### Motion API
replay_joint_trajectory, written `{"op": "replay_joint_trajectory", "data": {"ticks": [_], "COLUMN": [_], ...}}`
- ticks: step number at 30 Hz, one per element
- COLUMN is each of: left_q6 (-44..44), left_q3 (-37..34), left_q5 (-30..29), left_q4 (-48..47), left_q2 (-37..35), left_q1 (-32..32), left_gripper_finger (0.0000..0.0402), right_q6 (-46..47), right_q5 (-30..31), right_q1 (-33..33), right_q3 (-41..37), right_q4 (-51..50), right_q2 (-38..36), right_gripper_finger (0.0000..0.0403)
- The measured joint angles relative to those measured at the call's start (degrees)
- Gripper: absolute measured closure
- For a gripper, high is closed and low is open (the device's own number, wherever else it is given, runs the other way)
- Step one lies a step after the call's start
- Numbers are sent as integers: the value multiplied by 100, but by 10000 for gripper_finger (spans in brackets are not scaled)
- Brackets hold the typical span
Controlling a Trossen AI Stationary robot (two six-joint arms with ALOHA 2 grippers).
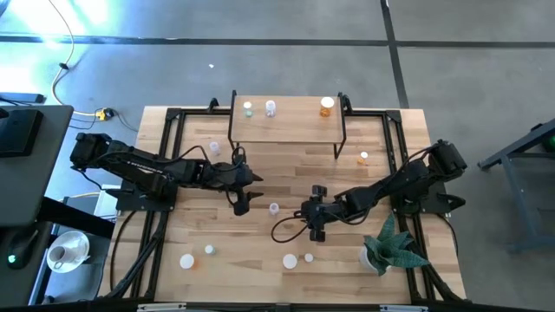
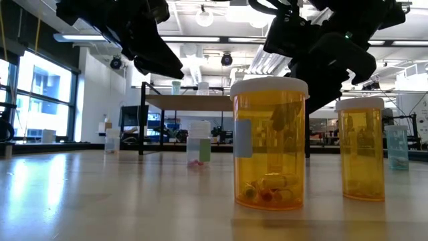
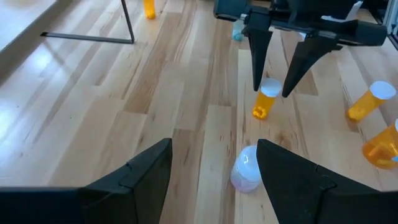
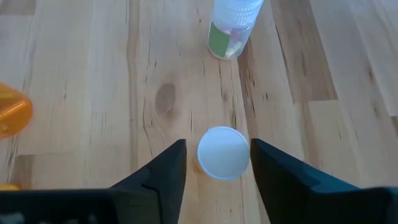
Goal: Pick and place medicine bottles onto shelf by color
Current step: Put the top left small orange pill bottle on the shelf
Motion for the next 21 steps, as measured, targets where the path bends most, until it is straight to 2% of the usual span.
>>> {"op": "replay_joint_trajectory", "data": {"ticks": [9,21], "left_q6": [2,-80], "left_q3": [0,0], "left_q5": [0,2], "left_q4": [-4,-9], "left_q2": [0,0], "left_q1": [0,0], "left_gripper_finger": [177,177], "right_q6": [-7,-249], "right_q5": [-13,-25], "right_q1": [0,-4], "right_q3": [0,6], "right_q4": [4,150], "right_q2": [0,0], "right_gripper_finger": [274,284]}}
